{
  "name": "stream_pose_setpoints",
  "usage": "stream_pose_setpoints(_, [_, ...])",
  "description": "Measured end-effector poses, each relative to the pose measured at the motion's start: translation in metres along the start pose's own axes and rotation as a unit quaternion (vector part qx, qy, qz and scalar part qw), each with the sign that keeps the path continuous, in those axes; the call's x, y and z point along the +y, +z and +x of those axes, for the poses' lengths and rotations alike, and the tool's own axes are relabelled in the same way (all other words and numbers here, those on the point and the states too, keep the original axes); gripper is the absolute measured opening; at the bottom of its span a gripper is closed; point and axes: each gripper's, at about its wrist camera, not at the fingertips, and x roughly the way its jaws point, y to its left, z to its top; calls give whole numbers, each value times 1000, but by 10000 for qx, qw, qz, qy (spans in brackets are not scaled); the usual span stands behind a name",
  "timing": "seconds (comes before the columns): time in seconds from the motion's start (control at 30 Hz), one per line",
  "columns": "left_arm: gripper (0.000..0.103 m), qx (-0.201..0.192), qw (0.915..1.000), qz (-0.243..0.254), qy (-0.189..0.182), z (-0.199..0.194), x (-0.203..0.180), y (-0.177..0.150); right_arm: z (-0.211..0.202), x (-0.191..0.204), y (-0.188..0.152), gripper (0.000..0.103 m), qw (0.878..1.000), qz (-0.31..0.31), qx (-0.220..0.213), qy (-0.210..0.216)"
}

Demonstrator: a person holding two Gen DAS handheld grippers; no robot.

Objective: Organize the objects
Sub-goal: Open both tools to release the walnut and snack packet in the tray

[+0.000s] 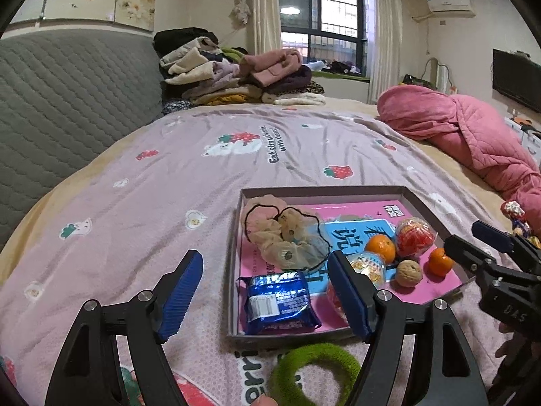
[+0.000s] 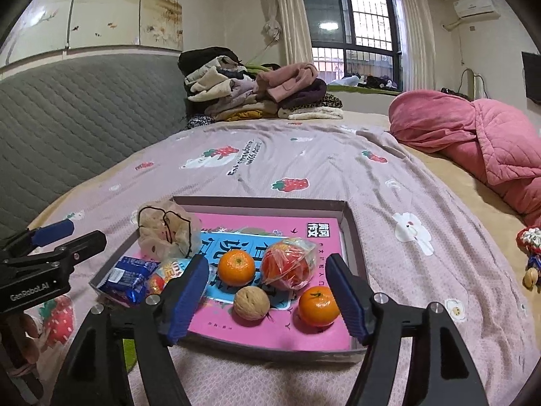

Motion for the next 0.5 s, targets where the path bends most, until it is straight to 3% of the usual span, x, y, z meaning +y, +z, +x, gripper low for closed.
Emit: stream_pose_setpoints(0.5, [77,79,10000,-41,24,-21,5,-26,-26,9,-16,71,9999,-96,-26,50])
